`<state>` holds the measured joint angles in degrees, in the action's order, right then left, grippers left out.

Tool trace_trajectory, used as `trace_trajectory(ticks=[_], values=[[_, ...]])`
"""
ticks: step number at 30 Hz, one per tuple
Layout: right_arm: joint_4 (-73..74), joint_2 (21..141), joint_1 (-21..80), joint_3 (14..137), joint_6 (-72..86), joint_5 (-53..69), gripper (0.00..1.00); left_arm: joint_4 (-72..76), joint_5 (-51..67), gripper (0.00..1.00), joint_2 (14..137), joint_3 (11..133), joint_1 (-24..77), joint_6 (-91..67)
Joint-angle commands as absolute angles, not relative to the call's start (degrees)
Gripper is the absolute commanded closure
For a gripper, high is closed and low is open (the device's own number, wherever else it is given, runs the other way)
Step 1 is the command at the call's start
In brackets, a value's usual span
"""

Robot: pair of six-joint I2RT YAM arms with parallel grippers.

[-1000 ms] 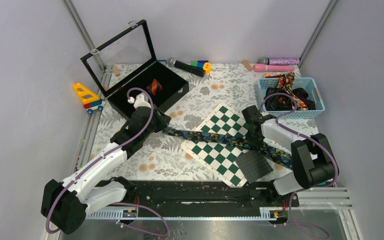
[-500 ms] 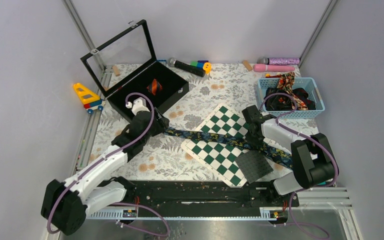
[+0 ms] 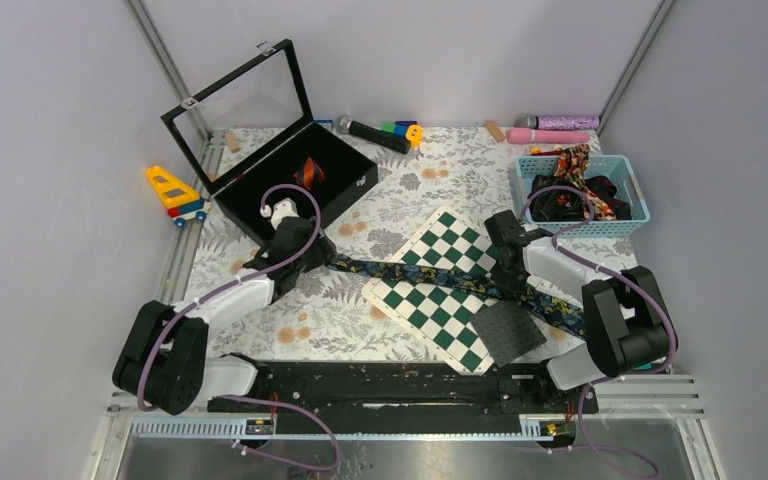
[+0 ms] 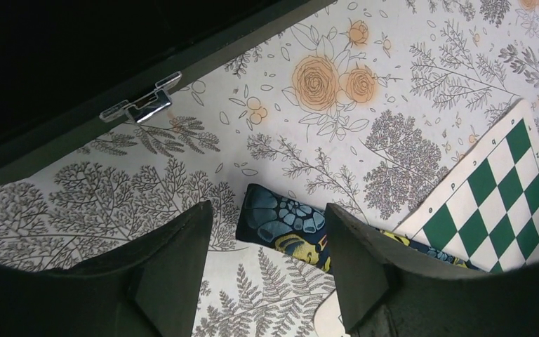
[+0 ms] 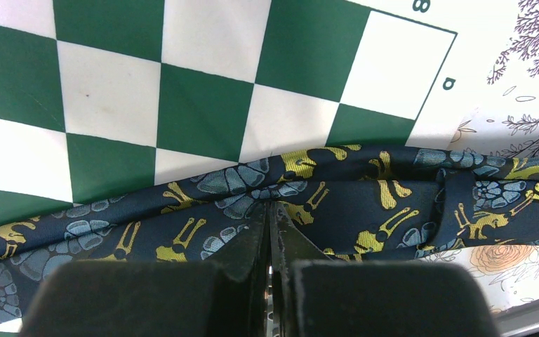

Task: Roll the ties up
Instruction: Move the tie to the center of the board.

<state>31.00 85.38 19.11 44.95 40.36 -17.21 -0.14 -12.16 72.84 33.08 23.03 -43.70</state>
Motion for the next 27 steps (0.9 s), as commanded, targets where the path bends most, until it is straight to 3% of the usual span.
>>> trace_trajectory(ticks=[1, 16, 20, 24, 27], values=[[31.2, 86.5, 18.9, 46.3, 40.7, -16.1, 1.00, 8.1, -7.1, 0.38, 74.9, 31.3, 22.5, -42.6], [31.2, 86.6, 18.9, 46.5, 40.3, -15.8, 1.00, 19.3, -5.5, 0.39, 78.9, 24.4, 22.2, -44.3], [31.2, 86.7, 18.9, 46.6, 40.2, -15.9, 1.00, 21.3, -4.6, 0.49, 79.5, 23.9, 22.0, -44.7], [31.1, 86.9, 18.9, 46.7, 40.1, -16.1, 1.00, 21.5, -4.2, 0.66, 79.6, 23.9, 21.9, -45.0], [31.3, 86.8, 18.9, 46.7, 40.0, -16.4, 1.00, 21.2, -4.4, 0.72, 79.1, 24.0, 21.7, -45.0]])
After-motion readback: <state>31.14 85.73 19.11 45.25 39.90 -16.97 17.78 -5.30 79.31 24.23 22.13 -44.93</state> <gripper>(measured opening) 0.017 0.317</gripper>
